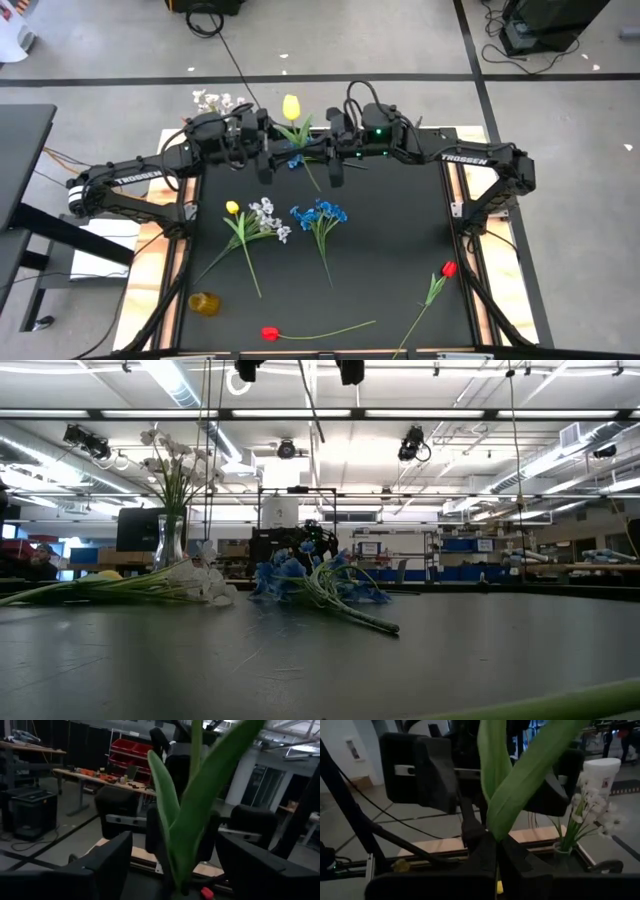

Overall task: Sort flowers into vase by color
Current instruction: Put the right yellow flower into the transparent vase

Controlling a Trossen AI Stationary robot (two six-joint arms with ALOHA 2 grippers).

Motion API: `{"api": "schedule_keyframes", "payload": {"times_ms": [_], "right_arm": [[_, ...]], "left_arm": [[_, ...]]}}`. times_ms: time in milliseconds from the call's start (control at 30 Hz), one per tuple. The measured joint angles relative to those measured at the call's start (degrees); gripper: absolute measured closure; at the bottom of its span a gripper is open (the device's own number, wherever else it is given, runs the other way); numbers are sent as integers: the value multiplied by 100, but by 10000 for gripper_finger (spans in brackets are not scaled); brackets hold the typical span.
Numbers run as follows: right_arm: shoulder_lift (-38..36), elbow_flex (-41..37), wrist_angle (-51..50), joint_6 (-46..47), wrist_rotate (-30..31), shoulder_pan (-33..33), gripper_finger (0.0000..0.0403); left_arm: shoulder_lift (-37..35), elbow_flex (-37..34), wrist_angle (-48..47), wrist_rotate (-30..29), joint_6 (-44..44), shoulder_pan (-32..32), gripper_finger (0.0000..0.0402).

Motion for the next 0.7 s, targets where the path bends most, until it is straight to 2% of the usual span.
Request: {"api": "schedule_keyframes", "payload": {"times_ms": [133,533,600,700], "right_arm": [[0,0,30,2,24,7,390],[0,0,169,-41,57,2,390],[0,0,169,-58,112,3,389],[0,0,164,-52,394,22,376]], "left_arm": [[2,0,-10,-1,133,10,163],[2,0,-7,117,655,59,374],[-1,0,-7,148,665,63,390],[-1,0,-11,135,668,66,391]]}}
